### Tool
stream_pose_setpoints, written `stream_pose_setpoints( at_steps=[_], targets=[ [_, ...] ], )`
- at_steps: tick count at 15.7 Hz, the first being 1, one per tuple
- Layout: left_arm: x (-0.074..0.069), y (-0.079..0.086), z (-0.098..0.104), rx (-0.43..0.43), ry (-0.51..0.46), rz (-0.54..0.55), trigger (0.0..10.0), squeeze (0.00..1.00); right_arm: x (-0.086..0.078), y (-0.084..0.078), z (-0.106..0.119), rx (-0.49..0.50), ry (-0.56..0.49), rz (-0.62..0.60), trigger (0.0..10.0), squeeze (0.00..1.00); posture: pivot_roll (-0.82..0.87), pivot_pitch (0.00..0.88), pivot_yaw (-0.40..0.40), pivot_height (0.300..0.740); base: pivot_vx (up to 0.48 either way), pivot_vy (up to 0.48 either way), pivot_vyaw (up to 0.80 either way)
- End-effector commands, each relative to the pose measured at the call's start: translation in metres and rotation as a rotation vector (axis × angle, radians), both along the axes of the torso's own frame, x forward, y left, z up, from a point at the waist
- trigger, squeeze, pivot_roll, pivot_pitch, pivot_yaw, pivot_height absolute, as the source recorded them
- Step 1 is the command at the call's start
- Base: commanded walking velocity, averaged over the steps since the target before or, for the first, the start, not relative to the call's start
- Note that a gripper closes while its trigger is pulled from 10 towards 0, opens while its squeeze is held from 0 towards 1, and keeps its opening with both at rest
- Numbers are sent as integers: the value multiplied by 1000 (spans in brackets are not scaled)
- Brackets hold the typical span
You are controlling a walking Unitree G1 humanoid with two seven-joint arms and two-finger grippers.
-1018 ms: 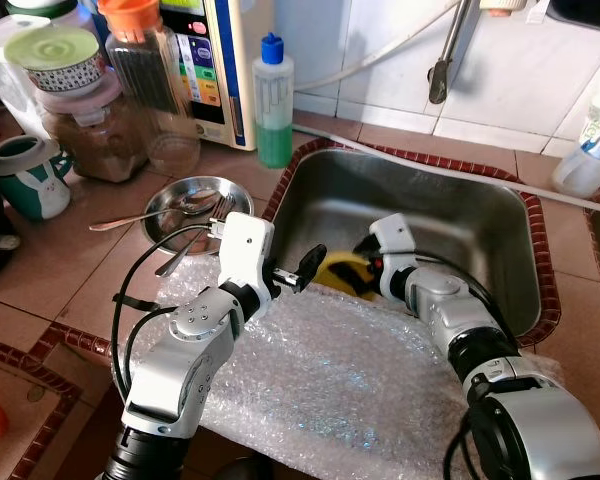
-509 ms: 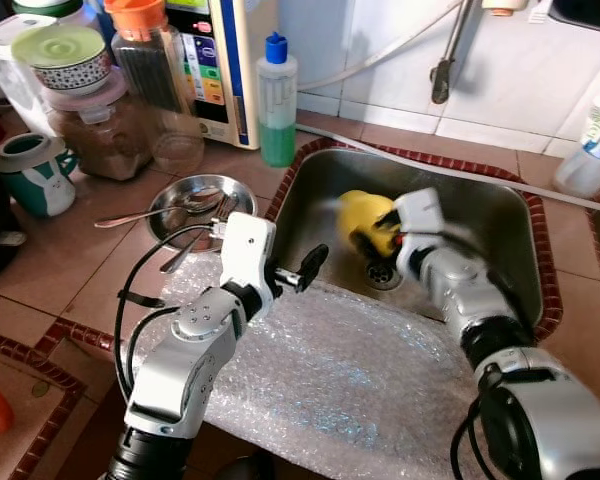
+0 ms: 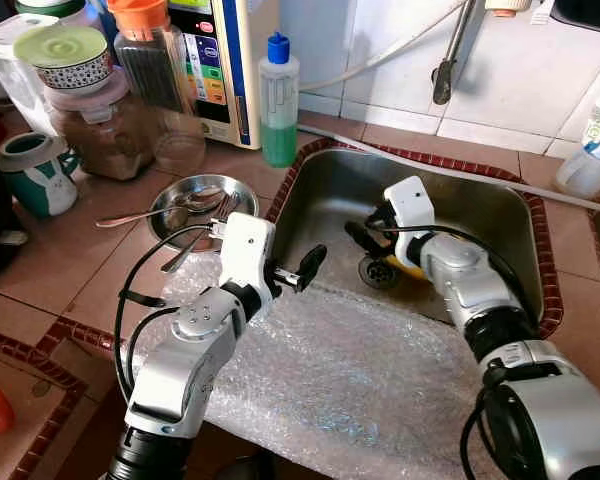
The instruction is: Kitchen organization
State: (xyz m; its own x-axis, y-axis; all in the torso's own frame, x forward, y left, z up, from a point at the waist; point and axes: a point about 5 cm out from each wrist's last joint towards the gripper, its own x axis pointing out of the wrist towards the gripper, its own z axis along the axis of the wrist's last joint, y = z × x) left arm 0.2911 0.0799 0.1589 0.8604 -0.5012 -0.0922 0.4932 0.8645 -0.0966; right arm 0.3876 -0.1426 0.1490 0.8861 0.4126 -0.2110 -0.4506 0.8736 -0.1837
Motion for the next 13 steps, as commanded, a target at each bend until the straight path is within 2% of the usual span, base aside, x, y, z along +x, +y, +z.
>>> stream_pose_setpoints(
  at_steps=[1,4,6,9,13],
  targets=[
    [5,6,4,5,-24,48,10000,0,-1,6,16,110,-77,35,10000,0,43,123,17,740,0,0,0],
    [12,15,9,-1,-45,122,10000,0,-13,21,35,203,-185,161,10000,0,40,122,19,740,0,0,0],
    [16,22,10,-2,-56,179,10000,0,-20,23,44,256,-210,202,10000,0,36,122,18,740,0,0,0],
    [18,29,10,1,-66,245,10000,0,-25,21,49,274,-242,190,10000,0,34,123,16,740,0,0,0],
    [28,60,12,54,-95,444,10000,0,-37,22,63,276,-317,144,10000,0,31,124,14,740,0,0,0]
  ],
)
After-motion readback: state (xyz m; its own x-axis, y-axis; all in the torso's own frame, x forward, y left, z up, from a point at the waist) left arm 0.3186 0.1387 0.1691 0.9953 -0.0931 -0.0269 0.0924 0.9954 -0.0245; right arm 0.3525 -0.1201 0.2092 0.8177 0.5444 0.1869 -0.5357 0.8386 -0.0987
